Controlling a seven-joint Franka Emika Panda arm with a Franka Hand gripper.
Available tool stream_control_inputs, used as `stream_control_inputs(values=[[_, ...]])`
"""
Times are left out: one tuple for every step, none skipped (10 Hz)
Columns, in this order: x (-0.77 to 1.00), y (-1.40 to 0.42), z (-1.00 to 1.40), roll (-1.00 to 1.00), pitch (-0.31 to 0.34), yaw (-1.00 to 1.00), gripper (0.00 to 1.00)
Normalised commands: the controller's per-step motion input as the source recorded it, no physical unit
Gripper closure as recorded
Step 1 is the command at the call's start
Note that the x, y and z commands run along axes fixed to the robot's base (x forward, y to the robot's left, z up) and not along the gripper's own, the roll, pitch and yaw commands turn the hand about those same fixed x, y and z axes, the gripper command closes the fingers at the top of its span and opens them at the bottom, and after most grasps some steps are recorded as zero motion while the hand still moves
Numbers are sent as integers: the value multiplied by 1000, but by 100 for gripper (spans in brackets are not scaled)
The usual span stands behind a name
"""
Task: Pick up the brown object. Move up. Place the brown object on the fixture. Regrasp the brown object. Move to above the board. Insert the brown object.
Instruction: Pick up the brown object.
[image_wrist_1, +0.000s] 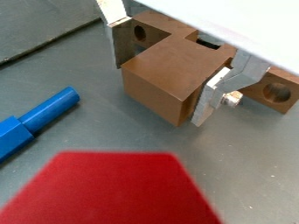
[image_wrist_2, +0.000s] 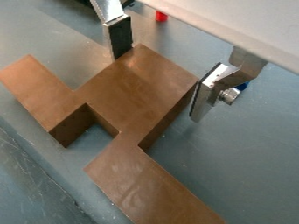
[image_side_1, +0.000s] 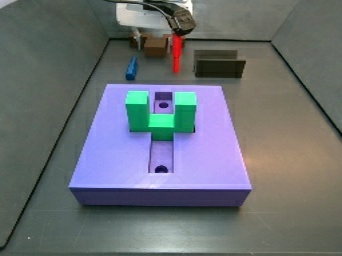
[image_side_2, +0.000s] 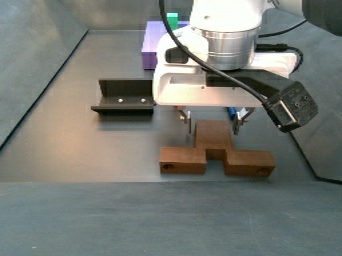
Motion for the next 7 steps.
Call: stream_control_inputs(values=[[0,69,-149,-149,-17,0,0],[0,40,-160,-121,-27,0,0],[0,34,-126,-116,-17,0,0],[0,0,-51,-93,0,0,0],[0,0,-3,-97,0,-6,0],[0,0,0,-76,0,0,0],[0,0,0,-37,0,0,0]])
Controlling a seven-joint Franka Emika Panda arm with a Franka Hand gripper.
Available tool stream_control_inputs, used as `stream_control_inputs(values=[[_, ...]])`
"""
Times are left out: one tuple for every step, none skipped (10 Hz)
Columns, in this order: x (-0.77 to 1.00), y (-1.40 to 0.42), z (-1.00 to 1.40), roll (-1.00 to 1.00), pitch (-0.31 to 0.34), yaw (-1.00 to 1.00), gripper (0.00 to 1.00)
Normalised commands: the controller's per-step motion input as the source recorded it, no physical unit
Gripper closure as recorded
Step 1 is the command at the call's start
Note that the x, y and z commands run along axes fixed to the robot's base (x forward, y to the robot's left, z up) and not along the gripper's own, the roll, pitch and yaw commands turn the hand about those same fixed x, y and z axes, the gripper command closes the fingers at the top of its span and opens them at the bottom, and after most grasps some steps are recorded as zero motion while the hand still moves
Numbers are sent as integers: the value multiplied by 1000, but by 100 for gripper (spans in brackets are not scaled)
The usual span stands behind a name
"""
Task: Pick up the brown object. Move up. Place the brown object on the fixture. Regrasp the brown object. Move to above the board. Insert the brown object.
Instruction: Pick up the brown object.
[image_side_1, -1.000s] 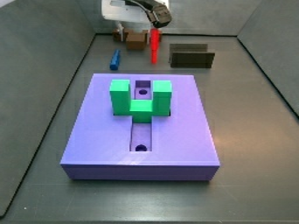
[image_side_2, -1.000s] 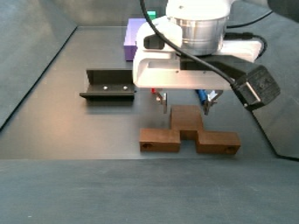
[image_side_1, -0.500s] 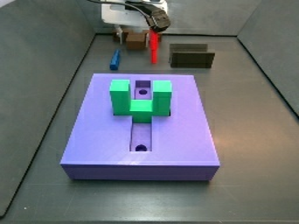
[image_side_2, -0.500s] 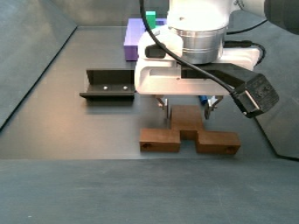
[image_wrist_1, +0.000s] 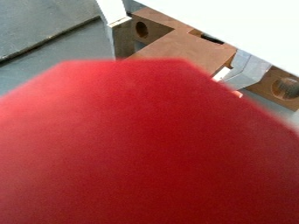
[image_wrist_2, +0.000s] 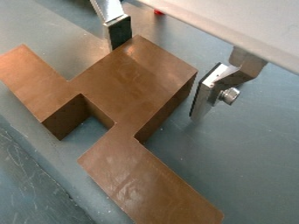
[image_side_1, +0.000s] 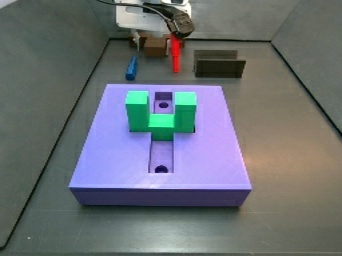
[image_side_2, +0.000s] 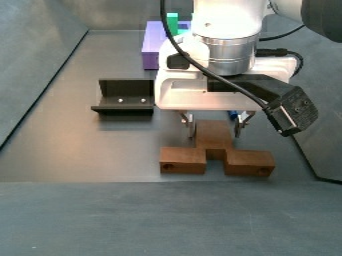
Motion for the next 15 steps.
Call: stream_control_inputs(values=[[0,0,0,0,0,0,0],[0,0,0,0,0,0,100],[0,0,0,0,0,0,100],[0,0,0,0,0,0,100],[0,0,0,0,0,0,100],[0,0,0,0,0,0,100],[0,0,0,0,0,0,100],[0,0,0,0,0,0,100],[0,0,0,0,0,0,100],[0,0,0,0,0,0,100],[0,0,0,0,0,0,100],[0,0,0,0,0,0,100],[0,0,0,0,0,0,100],[0,0,0,0,0,0,100],[0,0,0,0,0,0,100]])
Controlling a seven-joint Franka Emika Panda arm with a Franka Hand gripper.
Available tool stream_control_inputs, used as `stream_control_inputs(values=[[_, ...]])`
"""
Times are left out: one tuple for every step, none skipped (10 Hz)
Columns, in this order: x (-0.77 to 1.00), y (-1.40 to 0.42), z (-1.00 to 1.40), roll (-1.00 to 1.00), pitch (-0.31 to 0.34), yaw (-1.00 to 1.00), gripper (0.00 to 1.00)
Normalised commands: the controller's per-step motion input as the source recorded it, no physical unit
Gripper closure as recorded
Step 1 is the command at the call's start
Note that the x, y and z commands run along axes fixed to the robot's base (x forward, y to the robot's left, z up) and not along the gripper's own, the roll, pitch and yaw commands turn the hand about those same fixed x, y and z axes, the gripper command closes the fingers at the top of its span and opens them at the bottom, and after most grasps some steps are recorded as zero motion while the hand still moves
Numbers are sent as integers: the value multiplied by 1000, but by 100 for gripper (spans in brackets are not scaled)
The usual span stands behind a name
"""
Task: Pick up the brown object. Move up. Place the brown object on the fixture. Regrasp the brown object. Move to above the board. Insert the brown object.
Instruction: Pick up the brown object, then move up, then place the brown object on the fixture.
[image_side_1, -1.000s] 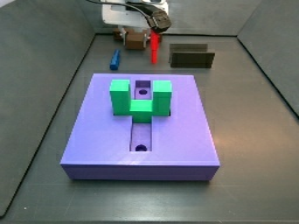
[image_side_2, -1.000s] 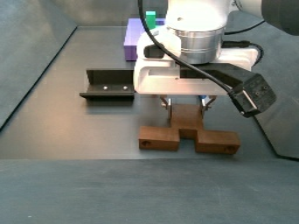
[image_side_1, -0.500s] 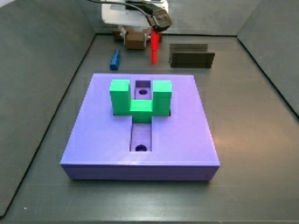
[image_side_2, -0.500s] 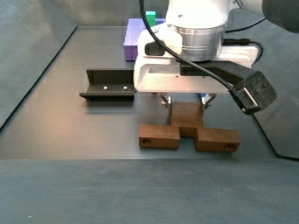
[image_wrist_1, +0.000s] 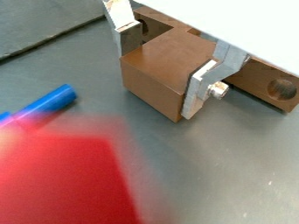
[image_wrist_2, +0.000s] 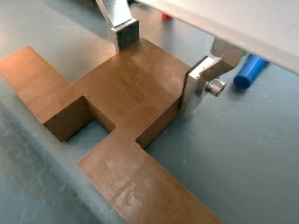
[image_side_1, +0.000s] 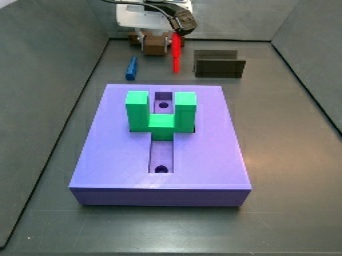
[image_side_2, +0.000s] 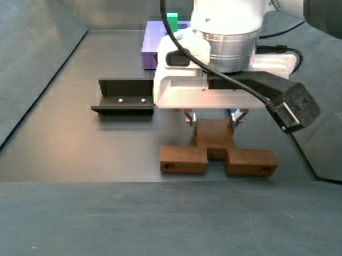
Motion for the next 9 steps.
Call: stream_control_inputs(values=[[0,0,0,0,0,0,100],[0,0,0,0,0,0,100],[0,0,833,0,0,0,100],[1,-40,817,-8,6,16,100],[-36,-27,529,10,25,11,100],[-11,-8,238,32,13,8,100],[0,0,0,-29,0,0,100],[163,0,331,-403,80,-166,100],[497,0,309,-1000,0,-303,100]])
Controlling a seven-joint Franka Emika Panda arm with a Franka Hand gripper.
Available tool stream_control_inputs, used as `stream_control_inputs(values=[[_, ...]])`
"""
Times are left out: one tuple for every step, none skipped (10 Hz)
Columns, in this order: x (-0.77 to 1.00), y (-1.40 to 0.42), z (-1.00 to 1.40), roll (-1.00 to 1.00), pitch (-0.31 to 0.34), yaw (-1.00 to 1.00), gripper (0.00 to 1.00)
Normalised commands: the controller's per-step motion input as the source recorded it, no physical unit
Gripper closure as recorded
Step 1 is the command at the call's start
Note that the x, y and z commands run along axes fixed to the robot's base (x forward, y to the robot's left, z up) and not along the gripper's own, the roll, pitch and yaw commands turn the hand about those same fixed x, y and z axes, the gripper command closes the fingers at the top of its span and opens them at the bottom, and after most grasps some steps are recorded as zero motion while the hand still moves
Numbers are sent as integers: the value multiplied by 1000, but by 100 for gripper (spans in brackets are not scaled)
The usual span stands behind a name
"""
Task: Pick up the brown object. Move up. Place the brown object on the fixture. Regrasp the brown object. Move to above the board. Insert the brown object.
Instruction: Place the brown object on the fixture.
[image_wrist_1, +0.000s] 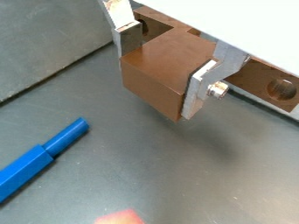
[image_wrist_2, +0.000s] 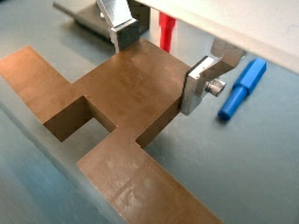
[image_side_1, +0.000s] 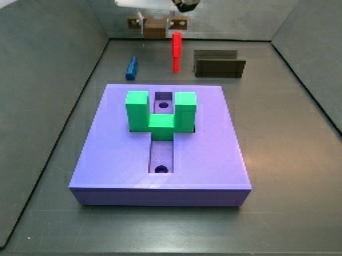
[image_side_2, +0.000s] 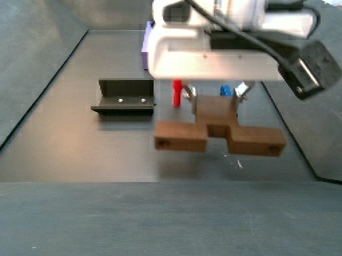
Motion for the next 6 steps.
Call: stream_control_inputs(values=[[520,0,326,-1000,-117,-360,100],[549,0,317,-1000,-109,-343,100],[726,0,240,-1000,0,-223,100],[786,0,154,-1000,14,-97,100],[774,-23,103,-1000,51,-49,100],[743,-23,49,-1000,86,0,100]])
